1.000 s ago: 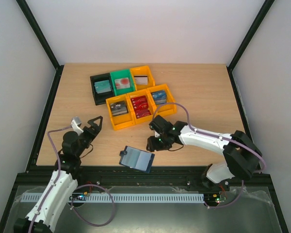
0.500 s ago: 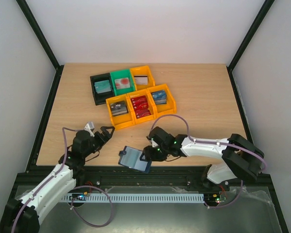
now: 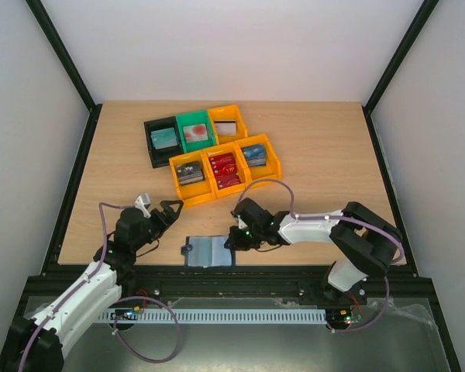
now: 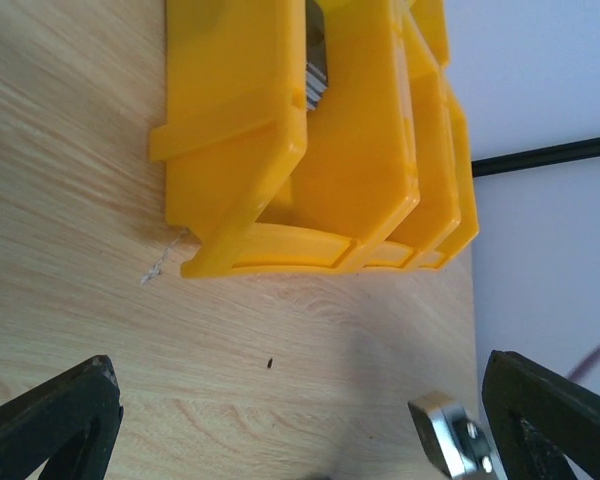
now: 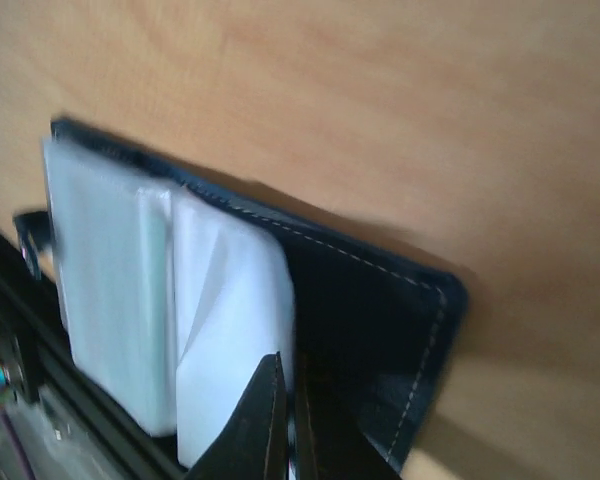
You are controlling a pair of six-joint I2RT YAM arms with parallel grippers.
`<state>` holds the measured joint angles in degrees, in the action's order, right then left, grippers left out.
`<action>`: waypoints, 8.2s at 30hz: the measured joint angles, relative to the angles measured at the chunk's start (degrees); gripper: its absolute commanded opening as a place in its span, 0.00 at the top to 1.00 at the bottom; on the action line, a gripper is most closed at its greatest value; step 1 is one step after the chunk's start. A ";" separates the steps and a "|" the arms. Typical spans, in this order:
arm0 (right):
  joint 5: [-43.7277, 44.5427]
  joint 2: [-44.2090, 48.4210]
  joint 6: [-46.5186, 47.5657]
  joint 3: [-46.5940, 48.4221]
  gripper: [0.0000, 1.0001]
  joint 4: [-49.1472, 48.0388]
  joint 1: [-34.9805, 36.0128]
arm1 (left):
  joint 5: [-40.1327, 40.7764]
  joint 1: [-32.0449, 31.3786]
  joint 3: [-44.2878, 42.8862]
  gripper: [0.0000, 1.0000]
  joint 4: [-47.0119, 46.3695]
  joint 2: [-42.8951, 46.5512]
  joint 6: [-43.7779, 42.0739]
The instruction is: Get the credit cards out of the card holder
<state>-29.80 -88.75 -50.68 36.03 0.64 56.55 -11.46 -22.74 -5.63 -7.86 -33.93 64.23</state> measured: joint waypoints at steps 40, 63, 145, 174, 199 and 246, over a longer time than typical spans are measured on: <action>33.64 -23.43 13.81 38.51 0.17 24.41 3.89 | 4.02 -4.28 0.98 0.01 -6.58 -5.81 0.31; 36.96 -22.08 11.37 32.70 0.97 19.02 4.46 | 5.35 -4.63 1.22 0.01 -8.31 -1.53 -0.17; -17.81 12.07 34.64 42.18 0.98 5.46 -7.80 | -25.68 2.01 -9.66 0.88 -45.33 -0.48 -13.07; 3.80 13.97 40.85 35.60 0.01 13.60 -10.54 | -3.26 2.80 -13.18 0.98 -6.67 6.16 -65.75; -12.79 13.62 40.59 27.58 0.01 -4.35 -13.88 | -30.38 3.54 -14.91 0.98 -14.21 11.78 -51.32; -31.04 12.35 47.15 31.06 0.98 5.03 -15.93 | -26.47 8.31 -14.97 0.40 -18.58 12.35 -38.51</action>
<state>-60.84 -76.40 -3.53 67.09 5.67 40.62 -37.93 -14.44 -20.60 -26.44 -21.58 25.71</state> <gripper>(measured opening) 0.028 0.595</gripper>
